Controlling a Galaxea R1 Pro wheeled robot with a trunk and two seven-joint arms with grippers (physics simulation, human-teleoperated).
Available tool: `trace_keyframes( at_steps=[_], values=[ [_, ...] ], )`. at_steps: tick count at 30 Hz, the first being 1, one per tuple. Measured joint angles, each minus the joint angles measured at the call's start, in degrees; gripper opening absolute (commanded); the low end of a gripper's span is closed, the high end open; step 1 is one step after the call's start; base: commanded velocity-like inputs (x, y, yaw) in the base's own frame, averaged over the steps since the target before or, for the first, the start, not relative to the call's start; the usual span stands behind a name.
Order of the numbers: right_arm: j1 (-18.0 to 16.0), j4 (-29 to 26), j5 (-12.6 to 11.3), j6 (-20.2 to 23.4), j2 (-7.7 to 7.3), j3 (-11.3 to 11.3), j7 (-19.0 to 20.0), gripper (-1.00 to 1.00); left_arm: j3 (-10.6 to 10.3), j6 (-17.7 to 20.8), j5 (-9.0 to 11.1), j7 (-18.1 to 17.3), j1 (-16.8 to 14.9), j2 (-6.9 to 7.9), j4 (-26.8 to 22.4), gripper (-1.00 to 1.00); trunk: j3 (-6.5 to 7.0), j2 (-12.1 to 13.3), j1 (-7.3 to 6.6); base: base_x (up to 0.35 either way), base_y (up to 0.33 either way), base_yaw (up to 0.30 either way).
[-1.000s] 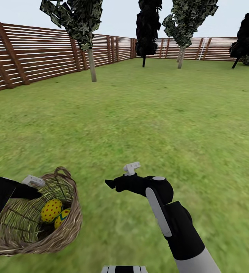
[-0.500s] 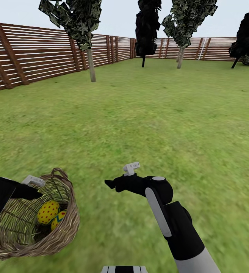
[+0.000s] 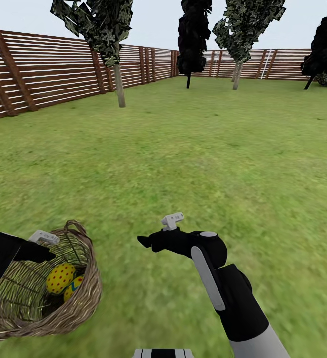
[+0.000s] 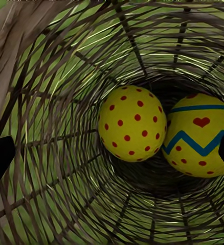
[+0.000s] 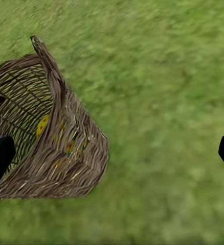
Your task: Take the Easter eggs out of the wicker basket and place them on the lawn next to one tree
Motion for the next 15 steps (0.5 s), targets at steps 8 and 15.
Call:
trace_keyframes(
  at_steps=[8, 15],
  values=[
    [0.0, 0.01, -0.04, 0.0, 0.0, 0.04, 0.0, 1.0, 0.01, -0.09, -0.01, 0.0, 0.0, 0.0, 0.05, 1.0, 0.0, 0.0, 0.0, 0.02, -0.017, 0.0],
    [0.0, 0.02, -0.04, 0.0, 0.0, 0.06, 0.0, 1.0, -0.02, -0.04, -0.01, 0.04, 0.0, 0.0, 0.01, 1.0, 0.0, 0.0, 0.0, 0.002, -0.001, 0.0]
  ],
)
